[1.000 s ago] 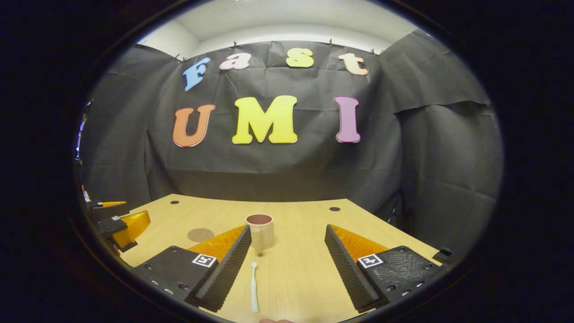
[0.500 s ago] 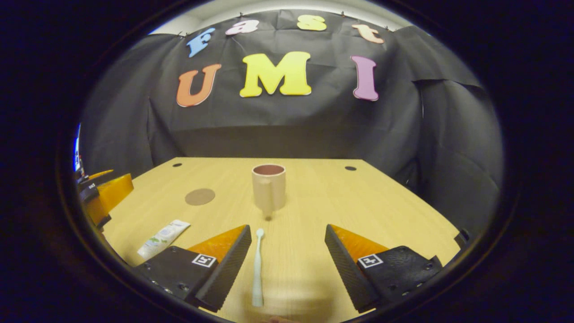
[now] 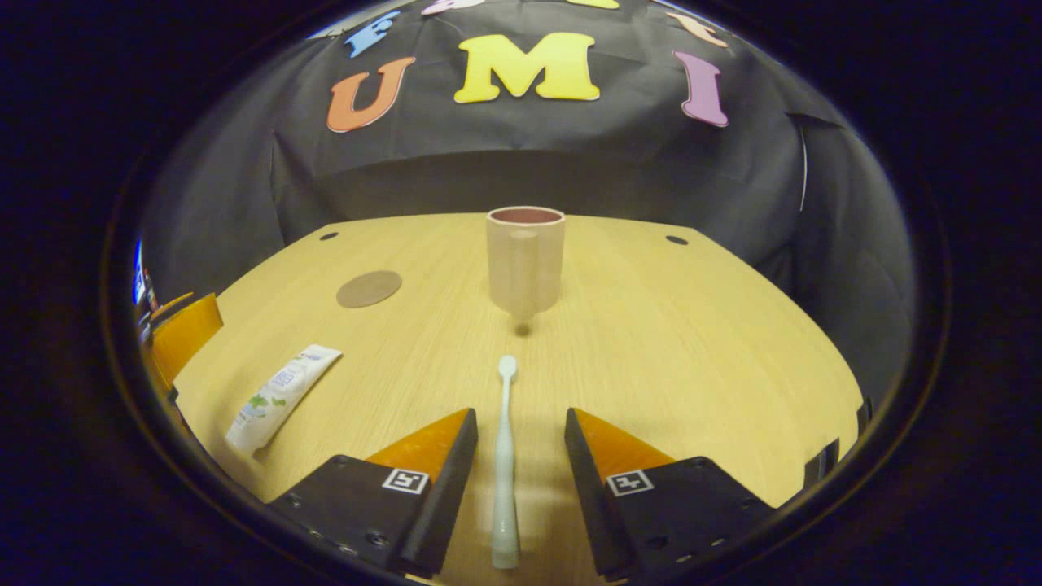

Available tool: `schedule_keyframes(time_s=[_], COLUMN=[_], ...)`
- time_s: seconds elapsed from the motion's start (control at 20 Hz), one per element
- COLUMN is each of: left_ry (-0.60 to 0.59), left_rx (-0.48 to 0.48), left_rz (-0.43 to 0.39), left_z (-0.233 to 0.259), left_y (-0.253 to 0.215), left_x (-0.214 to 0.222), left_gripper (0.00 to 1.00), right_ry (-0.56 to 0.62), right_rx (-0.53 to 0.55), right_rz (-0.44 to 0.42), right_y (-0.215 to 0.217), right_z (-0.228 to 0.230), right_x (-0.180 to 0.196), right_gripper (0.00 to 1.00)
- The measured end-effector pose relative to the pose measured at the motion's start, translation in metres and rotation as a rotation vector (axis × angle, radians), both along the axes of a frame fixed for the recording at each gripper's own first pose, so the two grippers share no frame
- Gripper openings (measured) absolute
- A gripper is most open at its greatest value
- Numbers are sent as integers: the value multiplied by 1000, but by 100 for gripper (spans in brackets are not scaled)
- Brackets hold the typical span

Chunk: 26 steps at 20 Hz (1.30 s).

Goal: Put the toothbrush and toothpaste on the desktop into the cup, then pick up the cup and place it on the coaster on the desktop.

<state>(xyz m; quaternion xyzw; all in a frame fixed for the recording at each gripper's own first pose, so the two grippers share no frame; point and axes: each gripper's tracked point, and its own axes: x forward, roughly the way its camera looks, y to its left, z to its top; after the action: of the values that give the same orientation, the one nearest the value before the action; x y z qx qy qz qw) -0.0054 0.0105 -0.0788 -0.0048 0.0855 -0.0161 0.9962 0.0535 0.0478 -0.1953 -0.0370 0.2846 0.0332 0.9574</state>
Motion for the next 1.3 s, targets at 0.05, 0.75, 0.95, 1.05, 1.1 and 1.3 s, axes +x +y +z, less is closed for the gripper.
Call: schedule_keyframes(time_s=[0.05, 0.75, 0.95, 1.05, 1.1, 1.3], left_ry=[5, 186, 338, 408, 437, 478], left_rx=[5, 10, -37, -30, -20, 33], left_rz=[1, -44, -95, -96, -87, -90], left_z=[-2, -35, -61, -73, -77, -83], left_y=[1, -18, -36, -34, -31, -34], left_x=[0, -2, 0, 3, 5, 6], left_gripper=[98, 99, 97, 93, 89, 78], right_ry=[-13, 29, -1, -18, -26, -58], right_rx=[9, 53, 97, 105, 110, 145], right_rz=[-1, 40, 60, 71, 74, 106], right_y=[2, 5, 3, 0, -2, -1], right_z=[5, 1, 6, 9, 11, 19], right_x=[2, 1, -4, -7, -9, -13], right_gripper=[57, 5, 5, 5, 5, 5])
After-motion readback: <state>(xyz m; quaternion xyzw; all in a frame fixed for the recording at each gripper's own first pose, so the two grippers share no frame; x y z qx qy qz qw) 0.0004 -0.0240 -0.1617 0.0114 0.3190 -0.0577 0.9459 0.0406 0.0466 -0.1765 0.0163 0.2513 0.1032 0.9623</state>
